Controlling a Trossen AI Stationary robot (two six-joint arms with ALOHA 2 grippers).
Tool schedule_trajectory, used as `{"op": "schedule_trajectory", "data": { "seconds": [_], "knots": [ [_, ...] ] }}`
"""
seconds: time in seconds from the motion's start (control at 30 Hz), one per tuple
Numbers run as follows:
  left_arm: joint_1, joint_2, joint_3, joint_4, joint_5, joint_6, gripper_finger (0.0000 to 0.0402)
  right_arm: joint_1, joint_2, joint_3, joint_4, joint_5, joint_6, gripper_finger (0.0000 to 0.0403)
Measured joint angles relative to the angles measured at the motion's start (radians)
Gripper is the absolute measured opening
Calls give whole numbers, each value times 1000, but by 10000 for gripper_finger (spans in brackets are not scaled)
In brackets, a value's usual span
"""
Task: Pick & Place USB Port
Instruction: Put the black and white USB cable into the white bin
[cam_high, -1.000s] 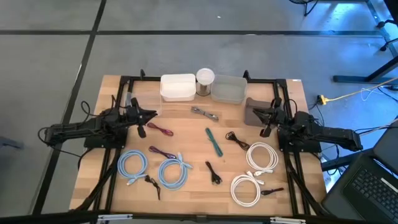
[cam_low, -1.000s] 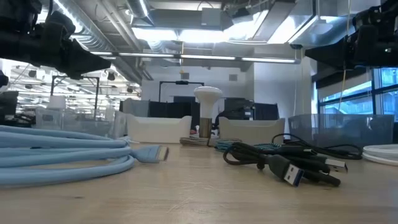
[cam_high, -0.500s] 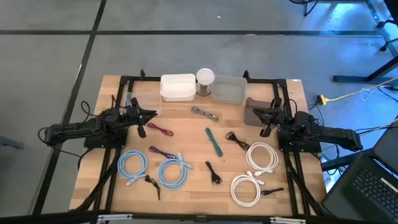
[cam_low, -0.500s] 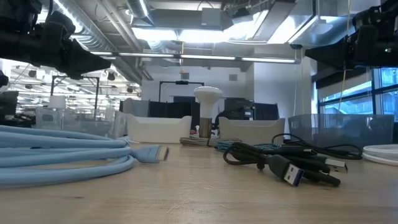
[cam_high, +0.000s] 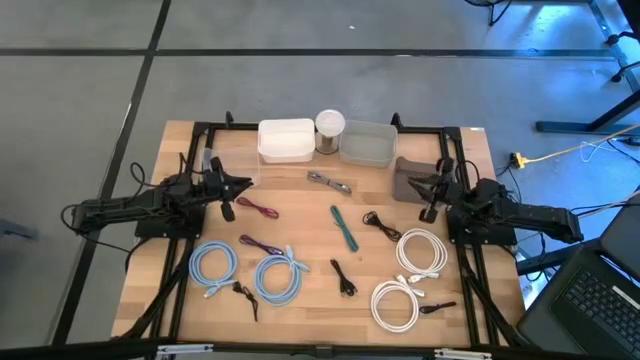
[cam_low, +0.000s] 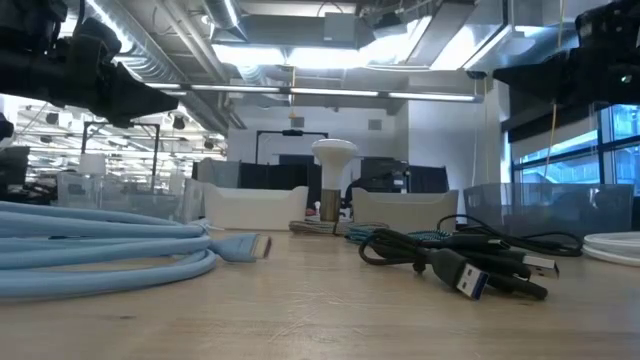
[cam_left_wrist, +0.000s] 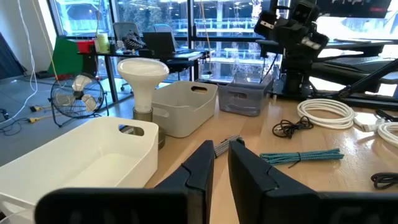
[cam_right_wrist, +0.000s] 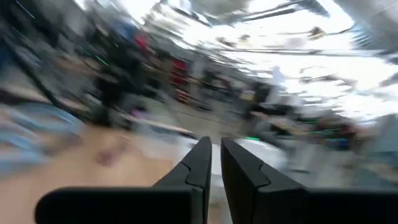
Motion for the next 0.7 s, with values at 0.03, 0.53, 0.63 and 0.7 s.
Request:
{"op": "schedule_trajectory", "data": {
  "seconds": [0.03, 0.53, 0.63, 0.7],
  "knots": [
    [0, 0, 0, 0, 0, 0, 40, 0, 2, 0, 23, -38, 45, 39],
    [0, 0, -2, 88, -9, -10, 40, 95, 227, 160, 283, -370, 383, 39],
    [0, 0, -2, 162, -22, -12, 38, 165, 416, 248, 316, -377, 318, 39],
    [0, 0, -2, 217, -22, -21, 38, 204, 569, 312, 333, -377, 288, 39]
  ]
}}
